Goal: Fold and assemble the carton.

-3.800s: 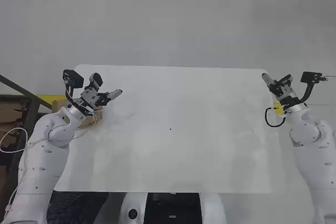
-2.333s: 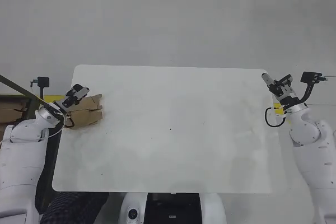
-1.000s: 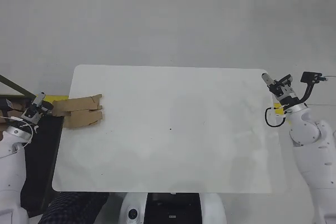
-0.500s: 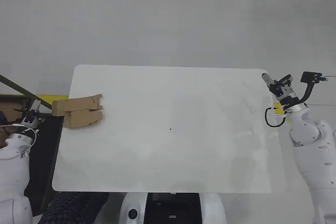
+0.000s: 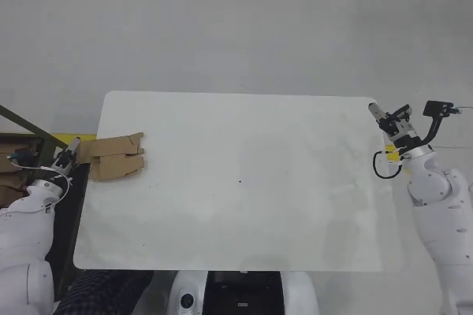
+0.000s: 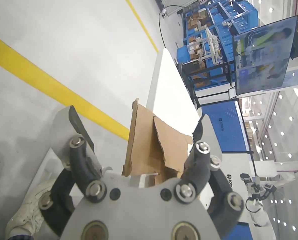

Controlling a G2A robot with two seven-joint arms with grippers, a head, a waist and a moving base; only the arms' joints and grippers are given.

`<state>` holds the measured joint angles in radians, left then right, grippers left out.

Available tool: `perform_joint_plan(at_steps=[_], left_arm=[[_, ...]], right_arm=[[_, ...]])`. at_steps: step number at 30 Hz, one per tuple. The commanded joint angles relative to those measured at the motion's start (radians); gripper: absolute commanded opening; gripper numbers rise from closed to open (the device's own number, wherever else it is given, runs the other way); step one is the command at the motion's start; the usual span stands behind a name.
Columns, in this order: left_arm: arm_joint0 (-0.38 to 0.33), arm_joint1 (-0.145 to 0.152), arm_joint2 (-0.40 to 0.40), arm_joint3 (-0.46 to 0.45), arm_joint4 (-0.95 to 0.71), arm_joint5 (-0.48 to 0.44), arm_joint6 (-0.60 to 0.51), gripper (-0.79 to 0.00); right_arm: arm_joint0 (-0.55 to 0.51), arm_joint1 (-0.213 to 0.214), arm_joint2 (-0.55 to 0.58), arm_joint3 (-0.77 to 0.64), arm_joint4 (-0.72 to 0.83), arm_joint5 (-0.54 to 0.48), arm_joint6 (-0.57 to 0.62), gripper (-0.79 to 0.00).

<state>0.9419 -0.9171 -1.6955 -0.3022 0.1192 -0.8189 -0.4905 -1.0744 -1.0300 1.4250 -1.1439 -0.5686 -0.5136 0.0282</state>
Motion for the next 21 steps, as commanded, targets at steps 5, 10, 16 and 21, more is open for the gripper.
perform_joint_plan(at_steps=[5, 10, 16, 21], left_arm=[[-0.009, 0.002, 0.006, 0.016, -0.008, -0.018, -0.047, -0.785], [-0.019, 0.003, 0.001, 0.023, -0.053, -0.025, -0.103, -0.785], [-0.039, 0.010, -0.033, 0.019, -0.173, -0.029, -0.220, -0.785], [-0.052, 0.026, -0.075, -0.005, -0.282, -0.031, -0.308, -0.785]], right_arm=[[0.000, 0.000, 0.000, 0.000, 0.000, 0.000, 0.000, 0.000], [0.000, 0.000, 0.000, 0.000, 0.000, 0.000, 0.000, 0.000], [0.000, 0.000, 0.000, 0.000, 0.000, 0.000, 0.000, 0.000], [0.000, 0.000, 0.000, 0.000, 0.000, 0.000, 0.000, 0.000]])
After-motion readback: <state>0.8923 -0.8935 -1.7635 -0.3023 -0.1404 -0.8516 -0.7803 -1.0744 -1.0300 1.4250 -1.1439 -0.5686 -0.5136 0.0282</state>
